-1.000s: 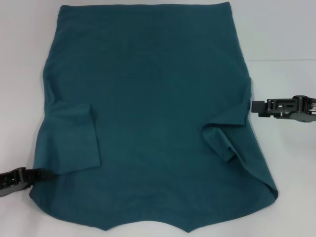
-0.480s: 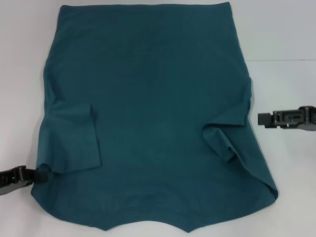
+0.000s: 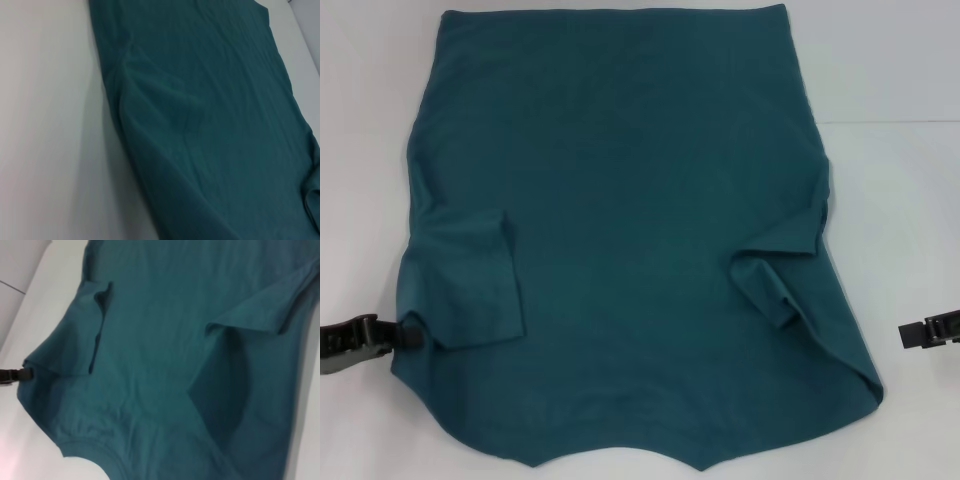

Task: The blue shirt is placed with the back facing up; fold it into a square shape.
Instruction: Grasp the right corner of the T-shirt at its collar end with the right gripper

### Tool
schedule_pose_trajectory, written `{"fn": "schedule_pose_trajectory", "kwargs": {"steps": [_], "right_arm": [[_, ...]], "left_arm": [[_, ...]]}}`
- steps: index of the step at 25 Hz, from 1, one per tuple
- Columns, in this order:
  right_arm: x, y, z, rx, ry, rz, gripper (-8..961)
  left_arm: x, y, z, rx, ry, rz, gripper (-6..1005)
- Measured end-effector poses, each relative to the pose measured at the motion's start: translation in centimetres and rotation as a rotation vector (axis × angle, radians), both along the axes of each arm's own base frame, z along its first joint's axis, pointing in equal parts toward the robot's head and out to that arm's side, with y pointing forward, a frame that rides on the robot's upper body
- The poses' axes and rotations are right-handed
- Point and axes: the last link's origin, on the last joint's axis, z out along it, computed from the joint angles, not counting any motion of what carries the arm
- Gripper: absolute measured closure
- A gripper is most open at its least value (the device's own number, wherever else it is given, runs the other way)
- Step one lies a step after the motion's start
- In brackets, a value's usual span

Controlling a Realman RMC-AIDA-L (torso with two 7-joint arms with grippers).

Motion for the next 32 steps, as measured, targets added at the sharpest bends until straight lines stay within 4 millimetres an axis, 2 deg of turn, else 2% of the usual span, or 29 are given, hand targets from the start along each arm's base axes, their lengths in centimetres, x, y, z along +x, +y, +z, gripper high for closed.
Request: {"fn": "schedule_pose_trajectory", "kwargs": {"steps": [11,25,32], "right_arm": [[1.3,0.2,-0.8,0.048,-0.056,-0.005,387],[1.4,0.2,-2.8,-0.004,-0.132,0.012,387],[0.8,0.5,-3.8,-0.020,-0.134,0.028,387]], "left_arm": [[0.2,0.3,0.0,0.004,-0.001,-0.005,991],[0.3,0.5,-0.1,0.005,-0.003,-0.009,992],[0.3,0.5,0.0,0.006,-0.004,-0.006,992]]}}
